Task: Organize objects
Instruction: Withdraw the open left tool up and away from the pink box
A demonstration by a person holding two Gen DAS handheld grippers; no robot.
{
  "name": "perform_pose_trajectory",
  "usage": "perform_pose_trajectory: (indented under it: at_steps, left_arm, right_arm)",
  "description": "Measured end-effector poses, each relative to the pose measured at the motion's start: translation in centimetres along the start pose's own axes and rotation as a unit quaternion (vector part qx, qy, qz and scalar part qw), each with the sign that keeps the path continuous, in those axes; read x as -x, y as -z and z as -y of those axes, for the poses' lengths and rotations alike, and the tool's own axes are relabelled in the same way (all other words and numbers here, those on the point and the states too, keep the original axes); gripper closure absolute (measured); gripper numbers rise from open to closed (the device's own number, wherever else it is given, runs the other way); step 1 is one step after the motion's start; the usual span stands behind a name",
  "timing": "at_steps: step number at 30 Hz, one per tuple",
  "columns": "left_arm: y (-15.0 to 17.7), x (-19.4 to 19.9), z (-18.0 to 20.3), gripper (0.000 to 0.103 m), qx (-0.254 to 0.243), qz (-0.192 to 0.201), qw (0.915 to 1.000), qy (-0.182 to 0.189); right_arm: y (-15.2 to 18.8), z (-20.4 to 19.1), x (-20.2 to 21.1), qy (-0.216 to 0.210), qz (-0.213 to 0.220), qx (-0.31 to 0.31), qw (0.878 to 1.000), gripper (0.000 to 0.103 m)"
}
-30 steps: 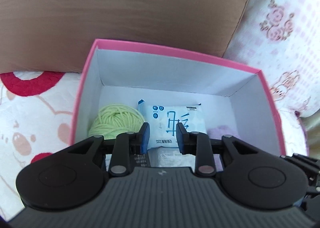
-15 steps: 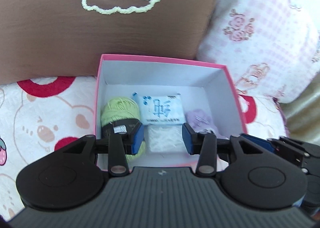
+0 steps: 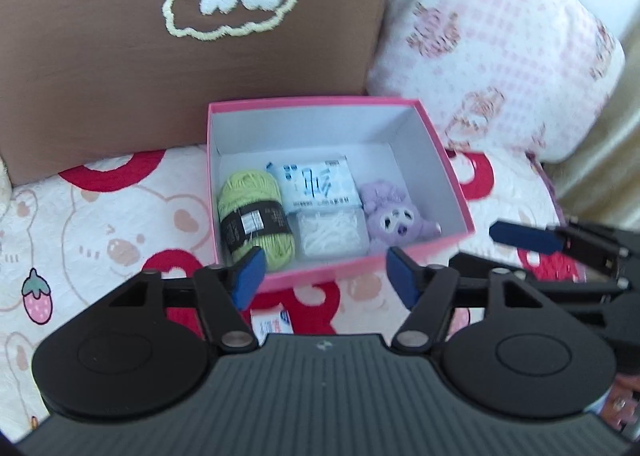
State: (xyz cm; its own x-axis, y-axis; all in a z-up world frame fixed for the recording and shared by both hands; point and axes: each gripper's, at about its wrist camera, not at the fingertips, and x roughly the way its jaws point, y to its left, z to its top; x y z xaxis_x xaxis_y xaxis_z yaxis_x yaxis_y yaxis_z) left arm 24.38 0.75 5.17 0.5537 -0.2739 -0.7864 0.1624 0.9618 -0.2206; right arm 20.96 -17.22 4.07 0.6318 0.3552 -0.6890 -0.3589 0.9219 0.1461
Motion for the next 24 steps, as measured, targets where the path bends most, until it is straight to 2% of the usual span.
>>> perform_pose_trajectory:
  at_steps: [3, 6, 10, 14, 16, 20, 24]
  left_arm:
    - [1.3, 0.9, 0.3, 0.033, -0.017, -0.002, 0.9999, -0.002]
    - [2.4, 1.9, 0.3, 0.032, -0.025, -0.006, 0.9996, 0.015]
    - [3.2, 3.3, 0.3, 0.031, -0.021, -0.001, 0.9992, 0.032]
    - [3.9, 4.6, 0.8, 0.03, -0.035, 0.009, 0.999, 0.026]
    - [4.5, 5.2, 0.9, 0.028, -0.047, 0.016, 0.9986, 0.022]
    - [5.4, 6.0, 0.7, 0.021, -0.045, 0.017, 0.9982, 0.037]
    - [6.3, 6.8, 1.2, 0.017, -0.057, 0.021, 0.9976, 0.034]
  right_arm:
    - [0.6, -0.9, 1.1, -0.002, 0.007, 0.02, 1.0, 0.046]
    - [1.2, -1.5, 2.3, -0.007, 0.007, 0.03, 1.0, 0.046]
    - [1.6, -2.3, 3.6, 0.006, 0.007, 0.043, 0.999, 0.036]
    - [2.2, -2.7, 4.4, 0.025, 0.008, 0.047, 0.999, 0.028]
    - [2.7, -2.8, 4.6, 0.038, 0.01, 0.046, 0.998, 0.016]
    - [3.7, -2.7, 5.1, 0.049, 0.013, 0.042, 0.998, 0.013]
    - [4.4, -2.6, 5.8, 0.046, 0.01, 0.037, 0.998, 0.013]
